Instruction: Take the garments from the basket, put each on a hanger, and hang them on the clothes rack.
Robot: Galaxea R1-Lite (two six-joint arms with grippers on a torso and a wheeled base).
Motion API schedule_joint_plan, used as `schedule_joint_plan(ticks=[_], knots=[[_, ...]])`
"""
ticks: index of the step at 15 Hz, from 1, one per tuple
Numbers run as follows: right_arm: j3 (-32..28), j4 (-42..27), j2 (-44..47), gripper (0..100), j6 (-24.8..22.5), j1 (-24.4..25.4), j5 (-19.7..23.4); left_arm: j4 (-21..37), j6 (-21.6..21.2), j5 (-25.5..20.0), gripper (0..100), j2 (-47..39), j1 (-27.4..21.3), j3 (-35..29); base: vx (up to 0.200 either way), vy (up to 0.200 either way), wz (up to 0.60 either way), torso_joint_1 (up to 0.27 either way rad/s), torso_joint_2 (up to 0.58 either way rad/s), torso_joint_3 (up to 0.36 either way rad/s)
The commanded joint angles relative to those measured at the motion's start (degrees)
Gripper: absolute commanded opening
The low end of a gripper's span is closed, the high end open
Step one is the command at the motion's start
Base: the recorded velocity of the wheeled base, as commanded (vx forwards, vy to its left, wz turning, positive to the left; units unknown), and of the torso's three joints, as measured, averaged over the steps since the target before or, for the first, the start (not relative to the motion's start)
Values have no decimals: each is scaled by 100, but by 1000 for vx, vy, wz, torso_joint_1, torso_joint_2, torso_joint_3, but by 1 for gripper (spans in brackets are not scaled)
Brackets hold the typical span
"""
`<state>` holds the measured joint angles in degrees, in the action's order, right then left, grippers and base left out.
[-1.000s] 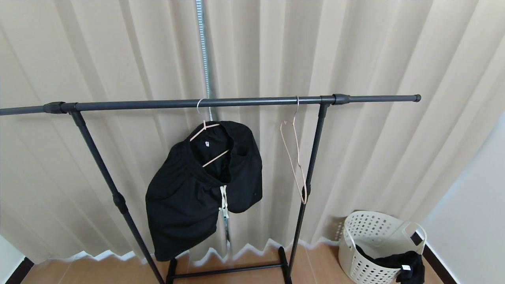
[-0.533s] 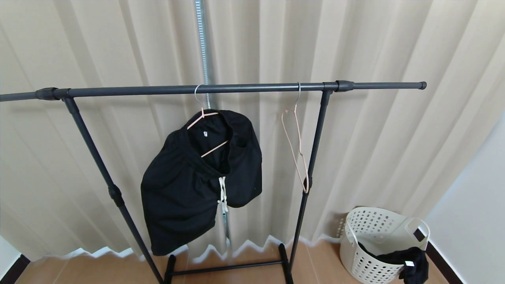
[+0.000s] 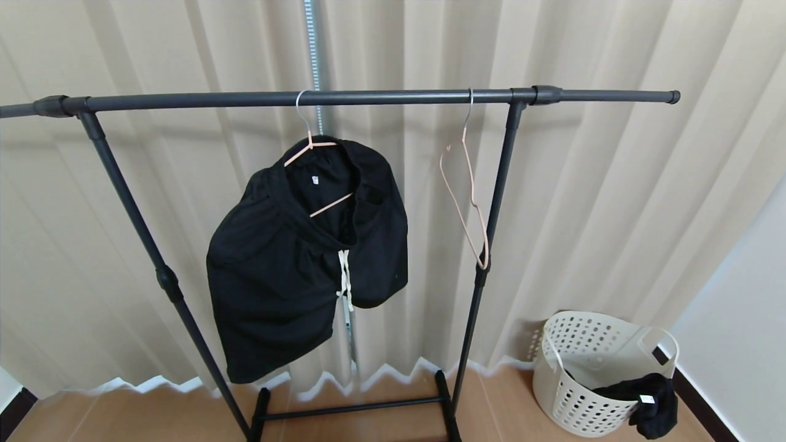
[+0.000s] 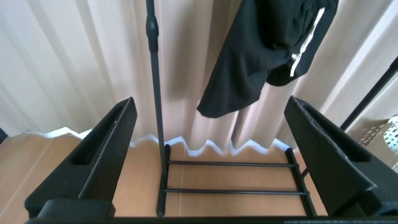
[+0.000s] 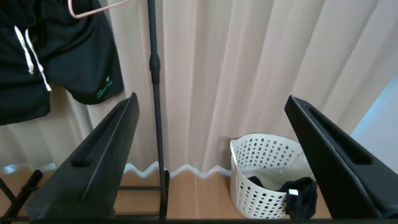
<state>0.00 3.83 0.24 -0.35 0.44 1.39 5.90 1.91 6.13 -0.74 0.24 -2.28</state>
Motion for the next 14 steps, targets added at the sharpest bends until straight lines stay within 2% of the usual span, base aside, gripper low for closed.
schedule_joint_plan(ticks=[1,9,14], knots=[[0,4,2,100,0,0,2,-1,2,2,100,-14,2,-1,0,0,0,-212,549,325],[0,4,2,100,-9,0,2,-1,2,2,100,-14,2,-1,0,0,0,-192,522,331],[0,4,2,100,-9,0,2,-10,2,2,100,-5,2,-1,0,0,0,-137,486,342]])
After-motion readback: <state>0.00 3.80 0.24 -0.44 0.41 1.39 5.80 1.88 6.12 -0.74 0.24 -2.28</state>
